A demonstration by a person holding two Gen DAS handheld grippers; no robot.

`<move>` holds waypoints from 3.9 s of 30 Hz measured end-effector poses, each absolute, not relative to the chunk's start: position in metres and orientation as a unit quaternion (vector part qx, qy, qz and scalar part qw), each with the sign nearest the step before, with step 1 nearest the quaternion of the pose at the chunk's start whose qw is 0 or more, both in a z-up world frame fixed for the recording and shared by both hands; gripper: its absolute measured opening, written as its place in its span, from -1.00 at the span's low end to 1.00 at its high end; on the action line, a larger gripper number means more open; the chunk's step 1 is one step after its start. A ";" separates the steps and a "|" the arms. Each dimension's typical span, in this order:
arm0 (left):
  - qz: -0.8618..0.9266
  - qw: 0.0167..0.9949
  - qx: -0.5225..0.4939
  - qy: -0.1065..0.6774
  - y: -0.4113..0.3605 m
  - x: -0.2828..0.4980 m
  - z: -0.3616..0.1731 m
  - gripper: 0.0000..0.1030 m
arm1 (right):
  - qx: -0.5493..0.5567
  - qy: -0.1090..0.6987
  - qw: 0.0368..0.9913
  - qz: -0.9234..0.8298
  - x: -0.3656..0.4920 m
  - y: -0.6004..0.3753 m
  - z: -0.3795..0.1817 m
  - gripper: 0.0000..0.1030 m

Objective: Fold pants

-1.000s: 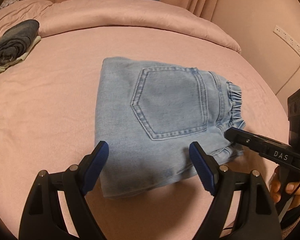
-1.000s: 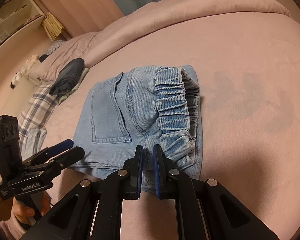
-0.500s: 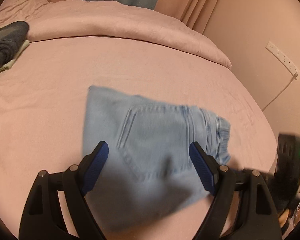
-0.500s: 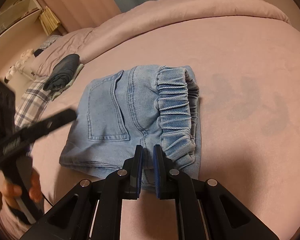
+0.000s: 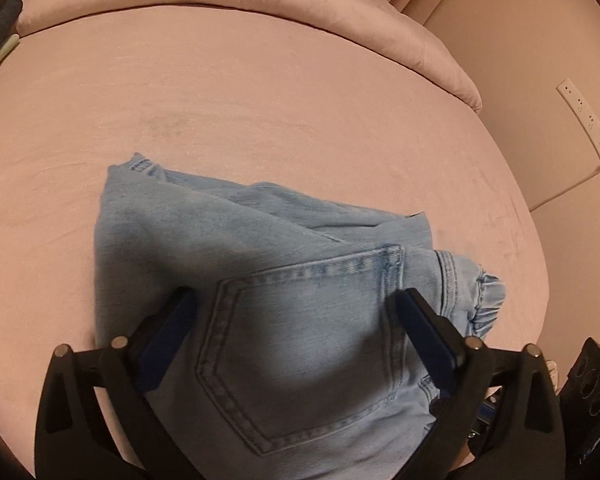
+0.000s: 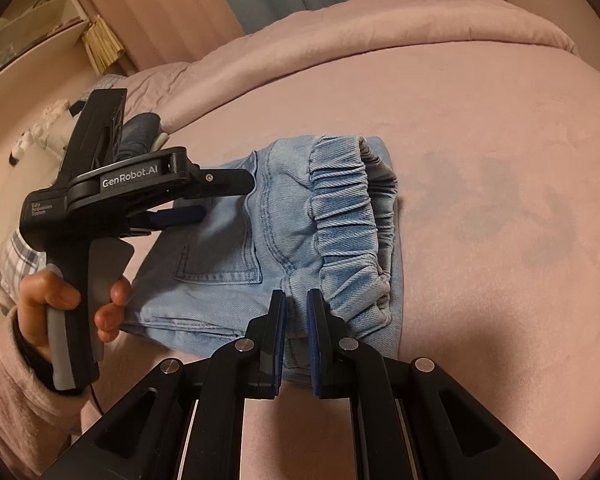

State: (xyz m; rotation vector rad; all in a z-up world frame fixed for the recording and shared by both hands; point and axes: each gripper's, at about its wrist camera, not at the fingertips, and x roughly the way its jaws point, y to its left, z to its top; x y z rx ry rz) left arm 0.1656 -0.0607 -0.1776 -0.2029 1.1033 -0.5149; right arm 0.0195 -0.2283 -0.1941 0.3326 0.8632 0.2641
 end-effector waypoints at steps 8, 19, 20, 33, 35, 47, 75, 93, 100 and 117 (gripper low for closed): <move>-0.224 0.844 -0.116 0.473 -0.021 0.140 -0.154 0.89 | 0.176 0.407 0.887 0.127 0.016 -0.233 -0.197 -0.83; -0.227 0.794 -0.229 0.515 0.051 0.096 -0.191 0.42 | 0.183 0.411 0.882 0.139 0.021 -0.243 -0.195 -0.80; -0.229 0.793 -0.233 0.514 0.052 0.093 -0.193 0.39 | 0.182 0.413 0.882 0.138 0.022 -0.242 -0.194 -0.80; -0.270 0.763 -0.305 0.501 0.068 0.060 -0.215 -0.25 | 0.180 0.404 0.868 0.224 0.064 -0.184 -0.144 -0.09; -0.273 0.760 -0.311 0.501 0.069 0.057 -0.216 -0.25 | 0.174 0.409 0.866 0.230 0.084 -0.167 -0.143 -0.09; -0.282 0.762 -0.295 0.503 0.085 0.055 -0.213 -0.25 | 0.061 0.501 0.839 0.200 0.216 -0.078 -0.158 -0.09; -0.263 0.795 -0.254 0.485 0.075 0.005 -0.185 -0.36 | -0.001 0.443 0.888 0.126 0.214 -0.084 -0.137 -0.54; -0.227 0.857 -0.185 0.424 0.065 0.018 -0.138 0.28 | -0.005 0.429 0.890 0.153 0.104 -0.109 -0.142 -0.53; -0.241 0.859 -0.126 0.434 0.027 0.038 -0.148 0.28 | 0.018 0.427 0.896 0.119 0.073 -0.141 -0.151 -0.53; -0.241 0.862 -0.043 0.444 0.010 0.045 -0.175 0.38 | 0.050 0.417 0.899 0.126 0.039 -0.164 -0.174 -0.50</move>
